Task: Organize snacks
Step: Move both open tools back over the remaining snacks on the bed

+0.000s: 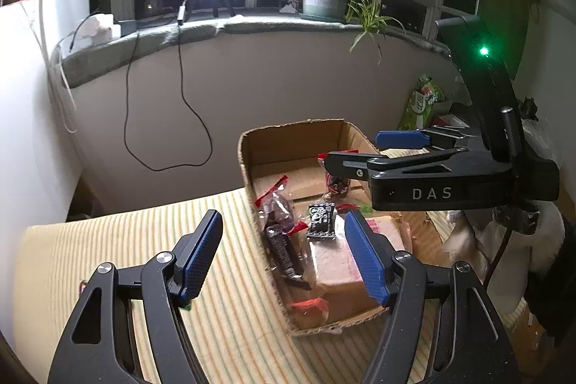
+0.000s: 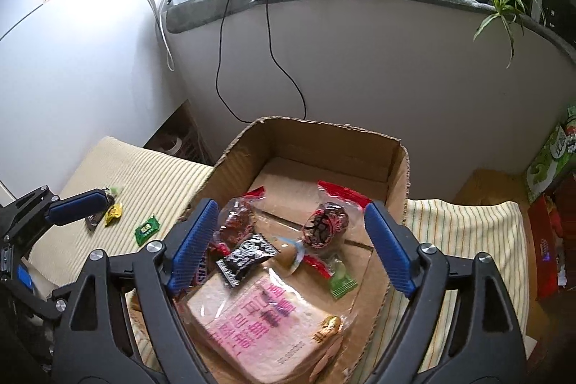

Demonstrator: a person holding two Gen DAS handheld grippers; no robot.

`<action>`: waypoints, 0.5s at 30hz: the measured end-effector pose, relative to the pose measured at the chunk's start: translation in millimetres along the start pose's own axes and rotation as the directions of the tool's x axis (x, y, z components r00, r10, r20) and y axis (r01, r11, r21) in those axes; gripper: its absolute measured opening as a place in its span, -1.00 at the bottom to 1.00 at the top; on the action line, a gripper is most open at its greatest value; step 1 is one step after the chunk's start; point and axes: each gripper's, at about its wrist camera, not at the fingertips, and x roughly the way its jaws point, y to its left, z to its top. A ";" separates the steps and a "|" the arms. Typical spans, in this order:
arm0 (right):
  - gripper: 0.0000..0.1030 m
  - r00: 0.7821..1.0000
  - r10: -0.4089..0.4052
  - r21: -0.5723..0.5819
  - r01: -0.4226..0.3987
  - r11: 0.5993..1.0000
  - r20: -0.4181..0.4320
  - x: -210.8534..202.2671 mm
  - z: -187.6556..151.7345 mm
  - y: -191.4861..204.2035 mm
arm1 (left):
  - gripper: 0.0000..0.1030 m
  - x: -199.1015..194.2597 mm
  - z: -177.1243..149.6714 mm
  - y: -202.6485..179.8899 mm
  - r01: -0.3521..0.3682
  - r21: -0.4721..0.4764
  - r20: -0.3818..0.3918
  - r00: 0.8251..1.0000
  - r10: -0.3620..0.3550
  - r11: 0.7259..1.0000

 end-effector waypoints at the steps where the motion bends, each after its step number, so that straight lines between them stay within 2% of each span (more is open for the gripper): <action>1: 0.68 1.000 0.001 -0.002 -0.001 1.000 0.001 -1.0 0.0 2.9 | 0.36 -2.6 -0.8 2.2 -0.002 -0.003 0.003 1.000 0.002 1.000; 15: 0.68 0.997 0.069 -0.056 -0.067 0.996 0.042 -14.2 -1.5 63.6 | 0.36 -41.6 -22.0 48.5 -0.063 -0.067 0.039 0.997 0.066 0.996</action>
